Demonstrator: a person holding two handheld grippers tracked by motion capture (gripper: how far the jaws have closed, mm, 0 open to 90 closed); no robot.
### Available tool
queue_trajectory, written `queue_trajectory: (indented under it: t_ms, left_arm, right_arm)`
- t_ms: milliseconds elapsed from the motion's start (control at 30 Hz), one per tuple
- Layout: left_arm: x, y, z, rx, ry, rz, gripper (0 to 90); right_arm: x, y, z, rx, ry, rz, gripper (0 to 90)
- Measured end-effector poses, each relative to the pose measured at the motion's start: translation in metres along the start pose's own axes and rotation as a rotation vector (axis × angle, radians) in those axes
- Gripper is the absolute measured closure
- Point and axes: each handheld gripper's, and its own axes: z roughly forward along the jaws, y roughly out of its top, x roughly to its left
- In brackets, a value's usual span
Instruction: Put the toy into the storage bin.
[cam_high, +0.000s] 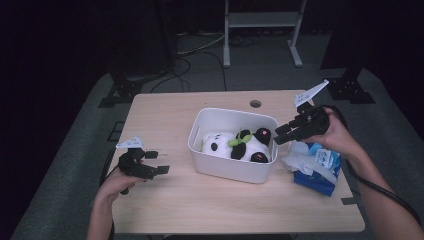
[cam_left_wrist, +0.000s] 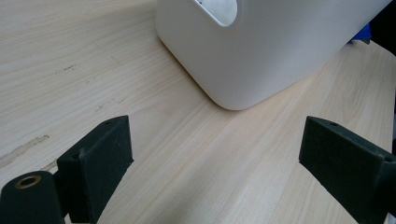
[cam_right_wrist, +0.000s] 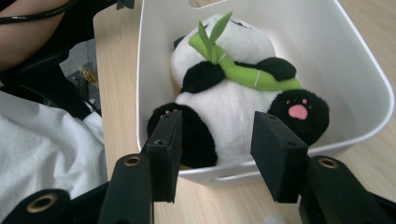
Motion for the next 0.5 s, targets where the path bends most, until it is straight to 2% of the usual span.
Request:
queue_trajectory:
  t_ms: [500]
  left_arm:
    - [0.000,0.000,0.000,0.003,0.000,0.002,8.4]
  right_arm:
    - [-0.004,-0.035,-0.006,-0.033,-0.017,0.061,51.7]
